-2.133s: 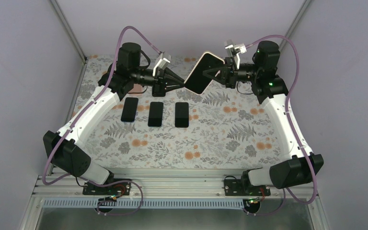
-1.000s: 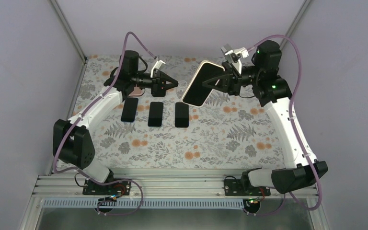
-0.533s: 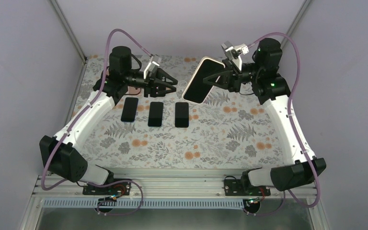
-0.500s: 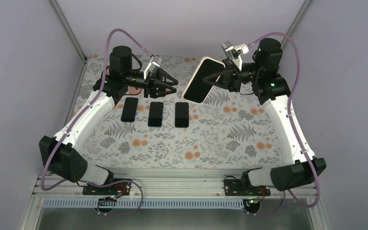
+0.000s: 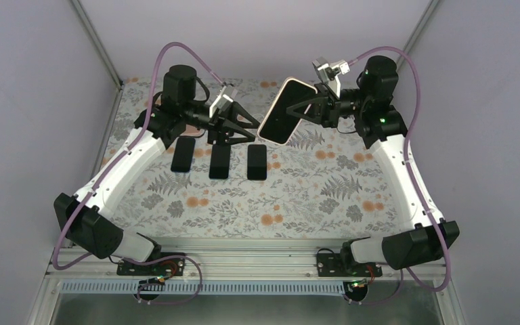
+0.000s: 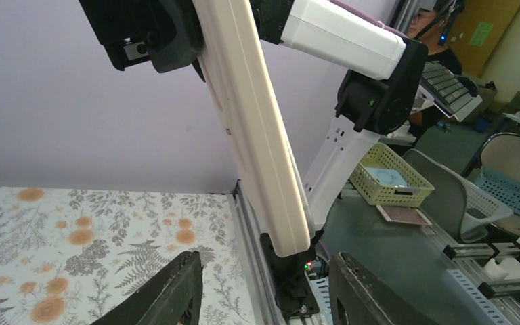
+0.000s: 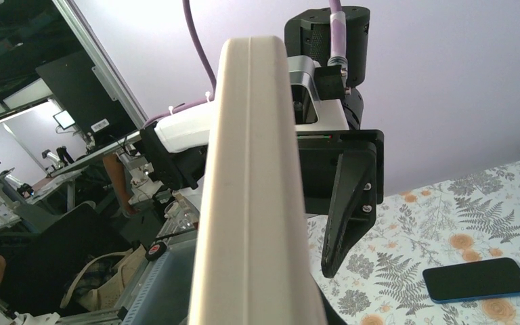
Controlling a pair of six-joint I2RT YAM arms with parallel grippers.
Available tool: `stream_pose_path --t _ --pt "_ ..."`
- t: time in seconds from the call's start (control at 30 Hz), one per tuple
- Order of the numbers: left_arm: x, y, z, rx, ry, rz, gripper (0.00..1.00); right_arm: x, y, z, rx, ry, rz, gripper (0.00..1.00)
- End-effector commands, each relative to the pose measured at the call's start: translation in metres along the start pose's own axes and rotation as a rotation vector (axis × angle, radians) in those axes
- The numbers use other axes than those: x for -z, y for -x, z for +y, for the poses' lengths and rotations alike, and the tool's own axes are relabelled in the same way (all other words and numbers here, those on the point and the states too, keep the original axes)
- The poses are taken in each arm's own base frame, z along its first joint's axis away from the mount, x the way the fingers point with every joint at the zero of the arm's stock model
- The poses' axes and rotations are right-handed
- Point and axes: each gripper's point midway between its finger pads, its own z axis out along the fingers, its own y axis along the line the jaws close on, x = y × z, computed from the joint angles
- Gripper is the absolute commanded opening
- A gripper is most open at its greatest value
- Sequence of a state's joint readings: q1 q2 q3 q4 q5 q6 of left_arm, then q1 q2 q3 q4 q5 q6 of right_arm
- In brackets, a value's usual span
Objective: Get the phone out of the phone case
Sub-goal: Remove the phone case from the phone.
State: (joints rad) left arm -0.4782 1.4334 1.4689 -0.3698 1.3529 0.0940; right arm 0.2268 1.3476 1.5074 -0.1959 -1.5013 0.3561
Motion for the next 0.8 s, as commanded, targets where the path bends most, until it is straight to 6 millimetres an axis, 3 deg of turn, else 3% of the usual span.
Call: stream_pose_path --t 0.0,0.77 --pt "0.000 0.009 -0.002 -0.039 0.003 -0.009 0.46 0.003 0.005 0.006 0.031 -0.005 -0.006 0.04" --pt "0.000 0.015 0.009 -0.011 0.062 -0.021 0.47 0.002 0.004 0.003 0.031 -0.016 -0.009 0.04"
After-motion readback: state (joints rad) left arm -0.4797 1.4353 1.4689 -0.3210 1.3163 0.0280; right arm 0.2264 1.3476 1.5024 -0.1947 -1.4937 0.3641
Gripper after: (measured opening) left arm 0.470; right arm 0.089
